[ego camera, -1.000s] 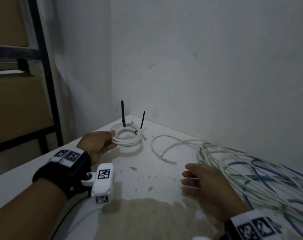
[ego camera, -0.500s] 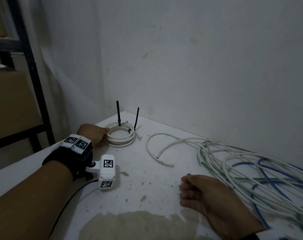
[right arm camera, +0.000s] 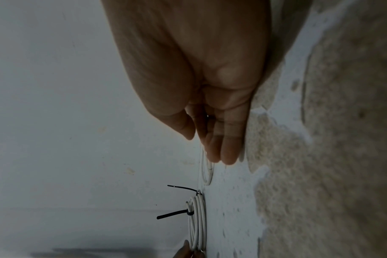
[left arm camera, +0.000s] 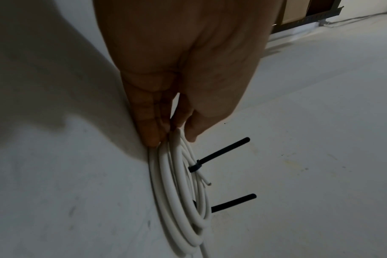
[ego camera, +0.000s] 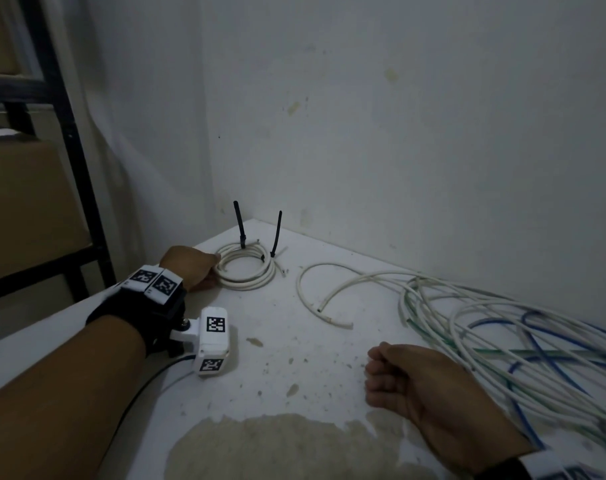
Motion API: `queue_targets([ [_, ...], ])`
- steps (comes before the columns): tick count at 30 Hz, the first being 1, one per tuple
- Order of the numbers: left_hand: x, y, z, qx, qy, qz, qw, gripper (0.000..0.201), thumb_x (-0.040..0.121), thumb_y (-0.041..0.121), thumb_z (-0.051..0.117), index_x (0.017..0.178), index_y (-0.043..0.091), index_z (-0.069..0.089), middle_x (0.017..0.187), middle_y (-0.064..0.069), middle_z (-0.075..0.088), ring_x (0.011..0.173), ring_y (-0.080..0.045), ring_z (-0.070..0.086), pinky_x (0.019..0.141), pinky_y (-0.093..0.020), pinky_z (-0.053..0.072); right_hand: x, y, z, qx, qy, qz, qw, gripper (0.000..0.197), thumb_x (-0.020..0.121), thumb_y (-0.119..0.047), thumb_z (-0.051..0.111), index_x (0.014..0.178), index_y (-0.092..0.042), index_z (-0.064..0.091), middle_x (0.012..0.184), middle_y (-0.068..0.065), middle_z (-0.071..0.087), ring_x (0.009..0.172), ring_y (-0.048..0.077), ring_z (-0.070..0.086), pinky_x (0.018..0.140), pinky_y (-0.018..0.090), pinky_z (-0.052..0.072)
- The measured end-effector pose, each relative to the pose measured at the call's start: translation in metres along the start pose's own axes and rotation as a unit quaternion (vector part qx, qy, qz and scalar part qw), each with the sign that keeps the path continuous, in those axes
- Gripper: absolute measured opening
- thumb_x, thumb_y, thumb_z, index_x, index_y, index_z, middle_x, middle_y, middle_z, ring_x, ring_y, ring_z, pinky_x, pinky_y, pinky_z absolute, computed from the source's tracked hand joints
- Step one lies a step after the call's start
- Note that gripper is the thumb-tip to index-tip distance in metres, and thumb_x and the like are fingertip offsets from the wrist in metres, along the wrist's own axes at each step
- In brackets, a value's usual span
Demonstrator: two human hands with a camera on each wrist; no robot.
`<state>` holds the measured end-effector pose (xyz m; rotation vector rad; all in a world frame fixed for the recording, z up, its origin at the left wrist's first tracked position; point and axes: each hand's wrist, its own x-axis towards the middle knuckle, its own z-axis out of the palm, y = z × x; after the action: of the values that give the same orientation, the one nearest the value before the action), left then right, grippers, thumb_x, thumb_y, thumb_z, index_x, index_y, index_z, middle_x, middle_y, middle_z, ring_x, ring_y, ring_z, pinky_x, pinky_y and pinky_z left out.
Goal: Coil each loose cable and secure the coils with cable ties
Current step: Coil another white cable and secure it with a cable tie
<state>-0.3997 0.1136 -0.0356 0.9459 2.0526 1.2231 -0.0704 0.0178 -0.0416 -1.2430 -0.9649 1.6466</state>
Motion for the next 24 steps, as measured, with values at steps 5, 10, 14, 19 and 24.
queue_targets([
  [5,-0.004,0.001,-0.004,0.002,0.008,0.012,1.000,0.038,0.092,0.015,0.060,0.118,-0.011,0.056,0.122,-0.027,0.059,0.111,-0.038,0.060,0.075,-0.029,0.053,0.000,0.000,-0.001,0.004,-0.003,0.000,1.000,0.021,0.094,-0.010,0.052,0.086,0.006,0.062,0.067,0.016,0.062,0.053,0.021,0.058,0.048,0.029,0.054],
  [10,-0.037,0.010,-0.007,0.005,0.080,0.118,0.990,0.032,0.088,0.023,0.065,0.114,0.004,0.064,0.117,-0.013,0.062,0.110,-0.034,0.057,0.098,-0.040,0.046,-0.005,-0.004,0.000,0.025,0.001,0.016,1.000,0.019,0.094,-0.012,0.053,0.087,0.002,0.062,0.067,0.014,0.062,0.054,0.021,0.058,0.051,0.032,0.053],
  [14,-0.105,0.024,0.007,-0.082,0.032,0.172,0.981,0.010,0.087,0.015,0.064,0.078,0.012,0.066,0.079,-0.007,0.062,0.083,-0.026,0.057,0.077,-0.032,0.043,-0.023,-0.015,-0.002,0.016,0.009,0.020,1.000,0.016,0.094,-0.014,0.054,0.087,-0.003,0.062,0.067,0.009,0.062,0.053,0.019,0.056,0.051,0.031,0.048],
  [19,-0.205,0.031,0.039,-0.125,-0.100,0.174,0.972,0.021,0.087,0.019,0.067,0.071,0.007,0.061,0.070,-0.008,0.060,0.069,-0.020,0.055,0.065,-0.029,0.042,-0.070,-0.029,-0.032,-0.092,0.012,-0.016,0.996,0.015,0.093,-0.017,0.056,0.090,-0.004,0.062,0.073,0.009,0.063,0.056,0.020,0.057,0.052,0.030,0.048],
  [24,-0.280,0.034,0.093,-0.183,-0.238,0.113,0.947,0.016,0.087,0.025,0.066,0.083,0.010,0.062,0.083,-0.005,0.065,0.078,-0.021,0.061,0.072,-0.033,0.047,-0.120,-0.042,-0.090,-0.355,0.052,-0.056,0.932,0.027,0.094,-0.025,0.054,0.091,-0.002,0.067,0.081,0.008,0.068,0.058,0.015,0.059,0.049,0.023,0.046],
])
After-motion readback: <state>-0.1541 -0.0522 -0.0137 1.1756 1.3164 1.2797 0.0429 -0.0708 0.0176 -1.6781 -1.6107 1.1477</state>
